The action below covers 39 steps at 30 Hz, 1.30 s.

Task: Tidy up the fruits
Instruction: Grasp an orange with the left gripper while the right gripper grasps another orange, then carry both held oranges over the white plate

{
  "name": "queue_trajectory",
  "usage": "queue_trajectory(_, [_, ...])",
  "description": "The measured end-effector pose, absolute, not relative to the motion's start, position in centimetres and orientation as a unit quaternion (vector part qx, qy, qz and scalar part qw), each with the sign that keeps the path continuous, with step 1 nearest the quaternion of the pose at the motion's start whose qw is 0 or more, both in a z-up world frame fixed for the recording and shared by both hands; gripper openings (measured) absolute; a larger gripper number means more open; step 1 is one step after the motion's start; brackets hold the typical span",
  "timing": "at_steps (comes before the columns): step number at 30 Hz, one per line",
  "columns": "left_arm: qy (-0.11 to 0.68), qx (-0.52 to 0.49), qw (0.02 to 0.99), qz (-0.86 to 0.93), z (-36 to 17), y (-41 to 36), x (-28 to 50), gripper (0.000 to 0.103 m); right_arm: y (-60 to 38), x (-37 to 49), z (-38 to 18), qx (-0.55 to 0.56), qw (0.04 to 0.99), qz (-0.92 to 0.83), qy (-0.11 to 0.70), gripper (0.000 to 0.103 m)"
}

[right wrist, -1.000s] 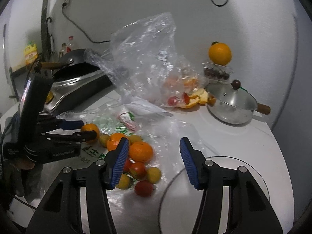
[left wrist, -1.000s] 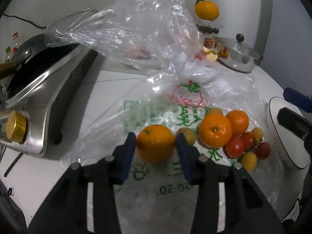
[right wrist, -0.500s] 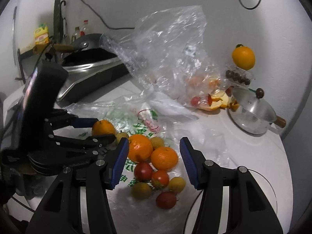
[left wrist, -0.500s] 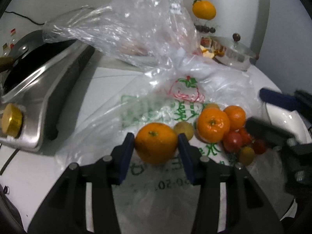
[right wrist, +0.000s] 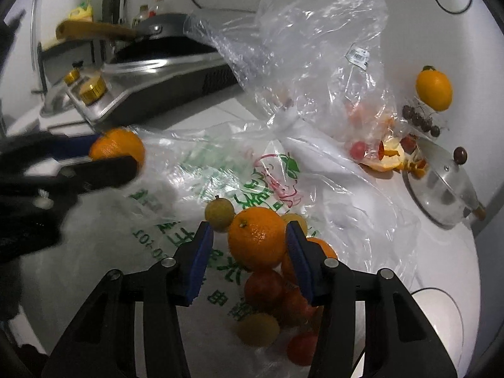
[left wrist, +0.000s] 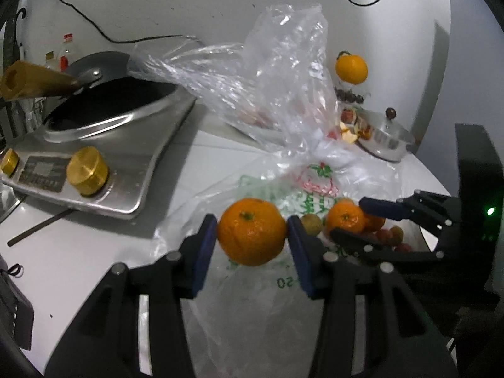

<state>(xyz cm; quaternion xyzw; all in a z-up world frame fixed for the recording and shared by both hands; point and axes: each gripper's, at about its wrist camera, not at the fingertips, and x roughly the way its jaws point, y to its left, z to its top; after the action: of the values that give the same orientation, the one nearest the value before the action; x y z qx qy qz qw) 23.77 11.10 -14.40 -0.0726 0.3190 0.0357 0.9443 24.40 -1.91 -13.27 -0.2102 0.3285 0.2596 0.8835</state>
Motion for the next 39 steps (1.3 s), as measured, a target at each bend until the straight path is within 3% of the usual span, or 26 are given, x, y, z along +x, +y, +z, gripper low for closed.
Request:
queue_trajectory(14, [0.307,-0.079,0.947,0.051,-13.8,11.4,22.2,0.047,-0.6,24.2,-14.4,-0.27,0.883,0.223,0.313,0.044])
queue_trajectory(39, [0.292,-0.048,0.954,0.039,-11.4,5.9,20.1,0.047,-7.3,18.4,-7.1,-0.152,0.917,0.27,0.252,0.044])
